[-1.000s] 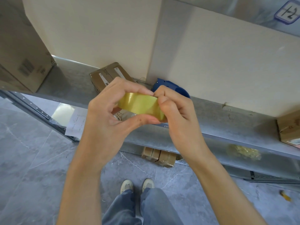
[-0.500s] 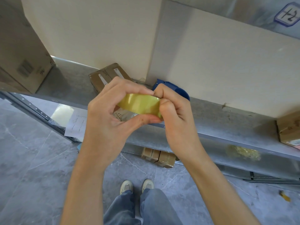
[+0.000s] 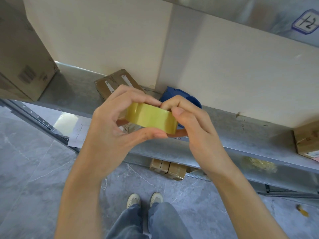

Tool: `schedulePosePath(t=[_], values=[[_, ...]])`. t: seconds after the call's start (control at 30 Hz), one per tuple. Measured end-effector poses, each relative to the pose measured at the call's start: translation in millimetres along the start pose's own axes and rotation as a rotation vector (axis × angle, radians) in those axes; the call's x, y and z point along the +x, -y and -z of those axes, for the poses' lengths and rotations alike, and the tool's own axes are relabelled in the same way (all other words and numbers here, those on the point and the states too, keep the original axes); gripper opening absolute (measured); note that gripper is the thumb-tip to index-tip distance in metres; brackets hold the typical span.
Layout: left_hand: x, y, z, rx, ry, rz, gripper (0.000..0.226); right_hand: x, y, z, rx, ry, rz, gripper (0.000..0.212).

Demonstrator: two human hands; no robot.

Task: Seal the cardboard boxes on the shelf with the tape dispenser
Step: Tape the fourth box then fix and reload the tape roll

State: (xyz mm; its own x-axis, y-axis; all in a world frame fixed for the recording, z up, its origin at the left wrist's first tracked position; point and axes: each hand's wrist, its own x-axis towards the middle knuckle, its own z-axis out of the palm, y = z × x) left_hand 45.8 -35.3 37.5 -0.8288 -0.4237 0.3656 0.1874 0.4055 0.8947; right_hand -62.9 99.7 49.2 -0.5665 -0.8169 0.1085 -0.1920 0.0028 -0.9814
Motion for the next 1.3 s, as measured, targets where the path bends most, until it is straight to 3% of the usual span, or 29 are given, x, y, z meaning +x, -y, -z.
schedulePosePath(t=[0.2,0.53,0.8,0.97,1.3], values=[[1.5,-1.4,-7.4,0.008,-0.043,-0.012,0.039,3.8,-3.2,-11.8,0.026,-0.086,0.029,0.039],[-2.2,1.7,0.8,-0.037,0.039,0.060,0.043,-7.3,3.2,5.8,0.060,0.076,-0.039,0.010],[-5.6,0.8,4.0,-0.089,0.044,0.074,0.032,-9.0,10.3,14.6,-0.157,-0.086,0.157,0.006],[-6.9,-2.4,6.3,-0.078,0.048,0.060,0.034,-12.0,7.2,14.9,-0.111,-0.154,0.230,0.022],[-9.1,-11.4,10.9,-0.023,0.036,0.026,0.034,-12.3,4.9,12.1,-0.126,-0.161,0.308,0.013]])
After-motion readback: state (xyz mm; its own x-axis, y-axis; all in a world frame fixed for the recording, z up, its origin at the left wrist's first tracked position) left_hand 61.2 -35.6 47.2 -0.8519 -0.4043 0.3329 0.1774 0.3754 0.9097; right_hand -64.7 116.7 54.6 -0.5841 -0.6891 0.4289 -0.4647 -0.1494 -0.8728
